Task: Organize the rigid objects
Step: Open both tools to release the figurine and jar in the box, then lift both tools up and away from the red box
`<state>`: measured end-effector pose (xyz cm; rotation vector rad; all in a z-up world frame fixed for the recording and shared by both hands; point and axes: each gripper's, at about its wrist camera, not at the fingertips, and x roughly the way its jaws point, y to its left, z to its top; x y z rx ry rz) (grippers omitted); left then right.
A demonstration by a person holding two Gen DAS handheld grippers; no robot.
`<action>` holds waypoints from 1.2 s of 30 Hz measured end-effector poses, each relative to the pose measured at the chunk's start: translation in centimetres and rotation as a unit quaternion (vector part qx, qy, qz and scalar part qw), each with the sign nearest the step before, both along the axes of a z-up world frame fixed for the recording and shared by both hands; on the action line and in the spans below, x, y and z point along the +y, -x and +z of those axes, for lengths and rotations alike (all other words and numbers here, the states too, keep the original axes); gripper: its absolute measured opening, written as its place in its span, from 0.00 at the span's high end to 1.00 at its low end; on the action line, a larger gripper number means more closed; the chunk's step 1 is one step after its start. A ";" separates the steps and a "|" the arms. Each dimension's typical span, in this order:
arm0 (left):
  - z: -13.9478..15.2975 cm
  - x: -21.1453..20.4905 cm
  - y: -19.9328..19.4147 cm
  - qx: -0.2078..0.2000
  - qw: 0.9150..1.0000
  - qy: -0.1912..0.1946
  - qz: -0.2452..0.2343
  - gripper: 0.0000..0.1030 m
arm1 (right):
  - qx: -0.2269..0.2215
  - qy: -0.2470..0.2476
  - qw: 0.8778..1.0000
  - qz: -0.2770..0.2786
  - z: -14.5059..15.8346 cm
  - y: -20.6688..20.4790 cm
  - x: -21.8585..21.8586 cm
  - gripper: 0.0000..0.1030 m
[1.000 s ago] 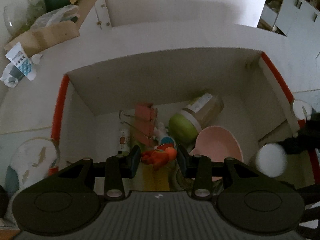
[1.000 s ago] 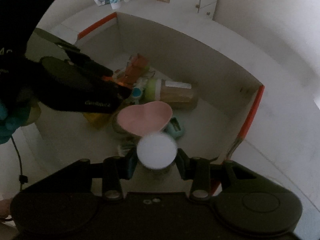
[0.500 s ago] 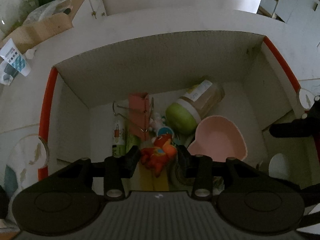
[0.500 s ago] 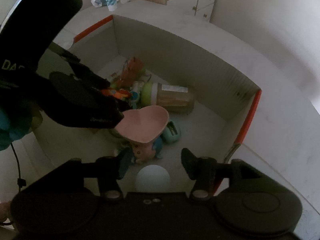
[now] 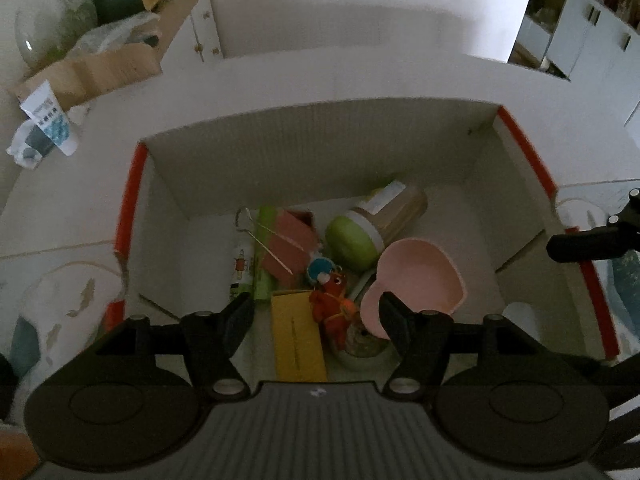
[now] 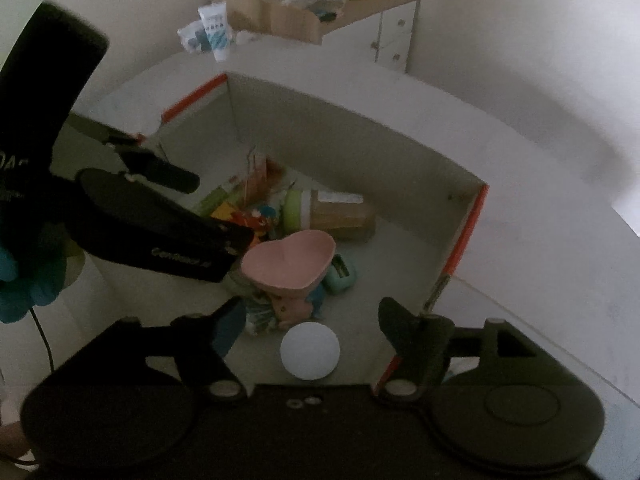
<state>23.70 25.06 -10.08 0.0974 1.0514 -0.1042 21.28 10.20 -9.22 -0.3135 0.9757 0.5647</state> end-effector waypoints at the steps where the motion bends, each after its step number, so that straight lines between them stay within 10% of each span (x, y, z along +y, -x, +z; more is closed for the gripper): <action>1: 0.4 0.0 0.4 -0.006 1.000 0.001 0.001 0.33 | -0.004 -0.007 1.000 -0.003 0.3 0.3 -0.3 0.26; 15: 4.4 -0.4 5.4 -0.074 0.997 0.013 0.004 0.27 | -0.060 -0.129 0.989 -0.048 4.4 3.4 -4.7 0.02; 36: 7.3 -1.1 12.7 -0.143 0.989 0.046 0.004 0.00 | -0.109 -0.196 0.973 -0.061 6.6 8.2 -7.4 0.00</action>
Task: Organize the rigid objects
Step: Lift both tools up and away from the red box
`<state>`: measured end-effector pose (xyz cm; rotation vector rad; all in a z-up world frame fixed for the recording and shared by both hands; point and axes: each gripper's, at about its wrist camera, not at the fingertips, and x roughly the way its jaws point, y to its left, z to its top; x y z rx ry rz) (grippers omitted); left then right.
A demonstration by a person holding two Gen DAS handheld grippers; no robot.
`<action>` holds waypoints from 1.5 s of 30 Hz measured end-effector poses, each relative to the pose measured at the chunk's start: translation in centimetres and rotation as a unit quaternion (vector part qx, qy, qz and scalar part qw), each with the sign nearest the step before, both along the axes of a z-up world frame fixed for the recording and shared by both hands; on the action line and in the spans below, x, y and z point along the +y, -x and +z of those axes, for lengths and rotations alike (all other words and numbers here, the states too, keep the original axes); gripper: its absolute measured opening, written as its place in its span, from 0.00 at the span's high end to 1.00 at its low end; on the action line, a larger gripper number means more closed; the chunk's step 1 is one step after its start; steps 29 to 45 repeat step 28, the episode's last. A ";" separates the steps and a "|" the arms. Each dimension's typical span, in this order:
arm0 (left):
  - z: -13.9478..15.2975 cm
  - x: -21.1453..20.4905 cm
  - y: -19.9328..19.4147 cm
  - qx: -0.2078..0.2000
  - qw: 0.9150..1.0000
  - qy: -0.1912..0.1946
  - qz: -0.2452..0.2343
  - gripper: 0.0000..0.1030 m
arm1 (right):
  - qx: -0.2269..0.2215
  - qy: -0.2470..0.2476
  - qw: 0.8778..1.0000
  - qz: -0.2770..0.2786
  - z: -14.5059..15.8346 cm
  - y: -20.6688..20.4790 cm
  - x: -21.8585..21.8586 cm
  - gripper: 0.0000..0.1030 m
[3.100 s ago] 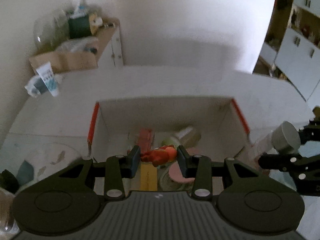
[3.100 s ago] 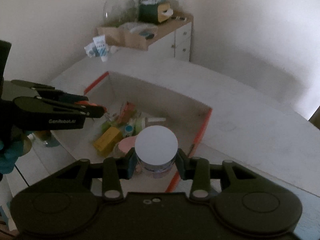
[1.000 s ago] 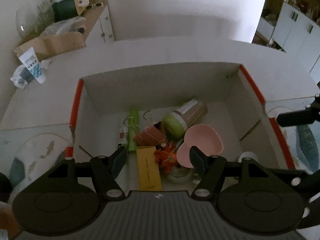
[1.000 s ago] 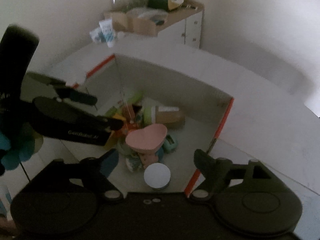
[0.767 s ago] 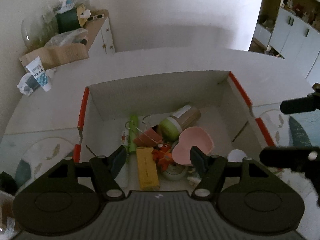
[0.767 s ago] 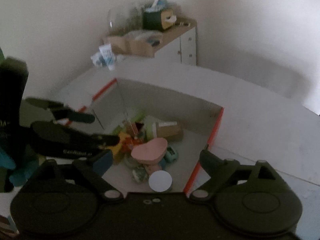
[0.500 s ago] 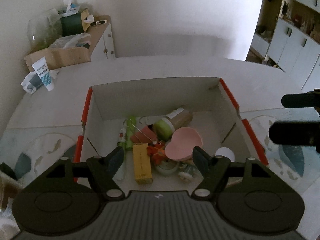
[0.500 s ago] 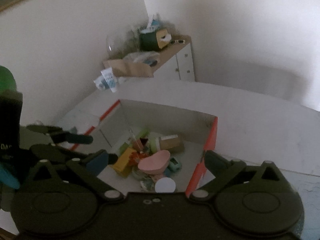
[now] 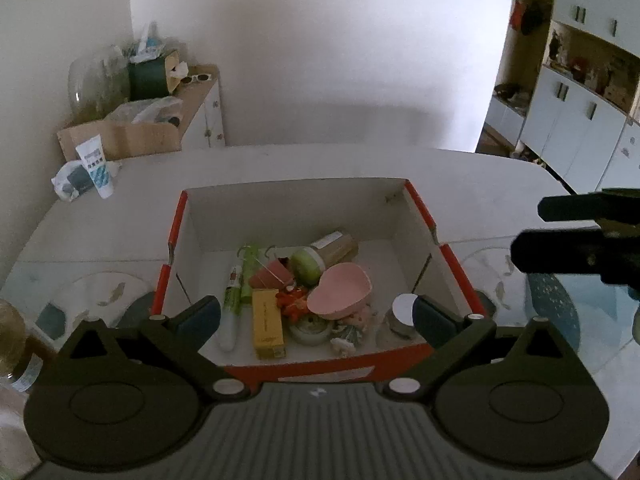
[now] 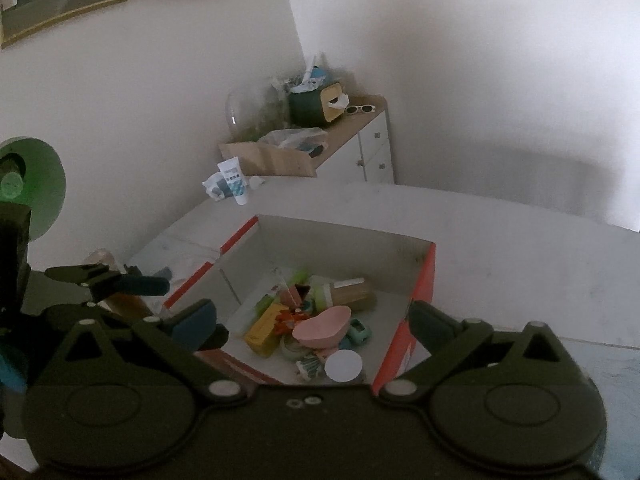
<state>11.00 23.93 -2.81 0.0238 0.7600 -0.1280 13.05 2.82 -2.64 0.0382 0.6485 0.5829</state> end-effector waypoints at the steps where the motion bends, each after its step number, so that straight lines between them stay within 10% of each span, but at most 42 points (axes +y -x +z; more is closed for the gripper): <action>1: 0.1 -0.1 0.2 -0.001 1.000 -0.002 0.001 0.00 | 0.000 -0.003 1.000 -0.002 0.0 0.2 -0.1 0.00; 45: 1.1 -1.3 2.6 -0.015 1.000 0.006 -0.002 0.00 | 0.009 -0.001 1.000 -0.030 -0.8 2.3 -1.6 0.00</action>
